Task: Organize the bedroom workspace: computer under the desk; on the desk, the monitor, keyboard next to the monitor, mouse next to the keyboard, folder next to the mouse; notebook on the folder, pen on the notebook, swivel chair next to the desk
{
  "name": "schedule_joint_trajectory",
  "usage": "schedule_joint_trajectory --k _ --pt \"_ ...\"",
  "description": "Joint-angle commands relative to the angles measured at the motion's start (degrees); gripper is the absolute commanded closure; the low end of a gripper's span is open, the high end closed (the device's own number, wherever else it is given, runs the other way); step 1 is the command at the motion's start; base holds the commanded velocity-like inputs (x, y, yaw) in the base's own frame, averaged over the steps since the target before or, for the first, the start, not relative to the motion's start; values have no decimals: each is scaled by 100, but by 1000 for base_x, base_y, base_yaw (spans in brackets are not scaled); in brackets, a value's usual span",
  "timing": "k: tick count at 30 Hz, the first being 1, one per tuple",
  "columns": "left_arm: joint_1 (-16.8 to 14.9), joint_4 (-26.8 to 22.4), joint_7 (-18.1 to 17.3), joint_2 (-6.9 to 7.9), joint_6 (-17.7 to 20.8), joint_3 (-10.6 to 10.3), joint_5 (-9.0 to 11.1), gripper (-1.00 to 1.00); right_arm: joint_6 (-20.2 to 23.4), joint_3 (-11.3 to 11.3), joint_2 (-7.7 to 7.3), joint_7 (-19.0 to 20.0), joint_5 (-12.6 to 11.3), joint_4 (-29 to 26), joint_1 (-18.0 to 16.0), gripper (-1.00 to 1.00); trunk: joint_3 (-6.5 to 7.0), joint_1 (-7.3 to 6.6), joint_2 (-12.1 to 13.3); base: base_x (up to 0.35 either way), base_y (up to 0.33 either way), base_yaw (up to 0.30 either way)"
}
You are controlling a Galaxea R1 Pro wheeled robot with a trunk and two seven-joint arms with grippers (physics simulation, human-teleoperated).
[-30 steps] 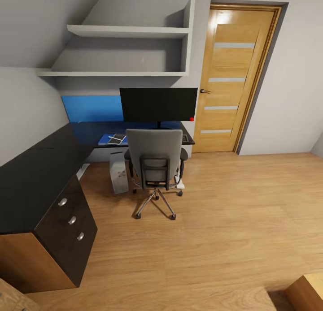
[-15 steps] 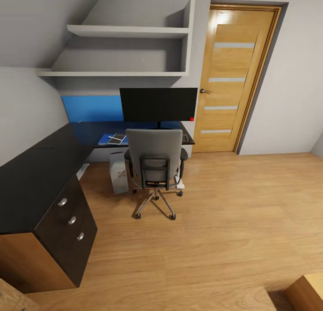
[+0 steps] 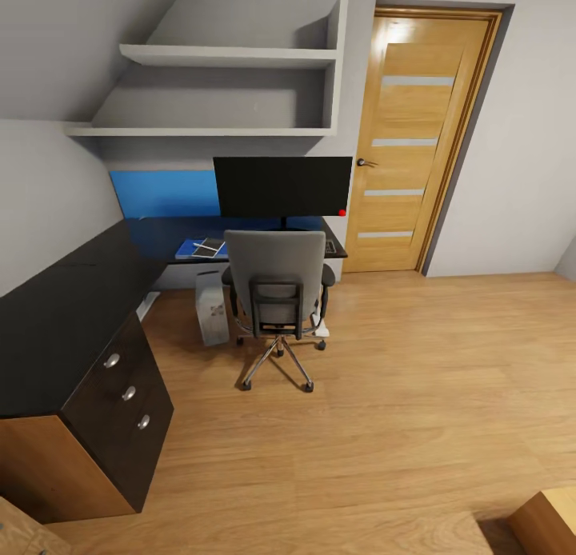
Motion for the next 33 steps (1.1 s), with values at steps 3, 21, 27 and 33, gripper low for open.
schedule_joint_trajectory --k 3,21,27,33 --pt "-3 2 51 5 -14 -43 5 -100 -19 50 3 -21 -34 12 -6 -100 -5 0 -3 0 0 0" --pt "-3 2 50 -1 -14 -48 5 -100 -19 50 3 -21 -34 12 -8 -100 -5 0 -3 0 0 0" --pt "-3 2 50 0 -14 -48 5 -100 -19 50 2 -21 -34 12 -9 -100 -5 0 -3 0 0 0" --pt "-3 2 50 -1 -14 -48 5 -100 -19 50 2 -21 -34 12 -8 -100 -5 0 -3 0 0 0"
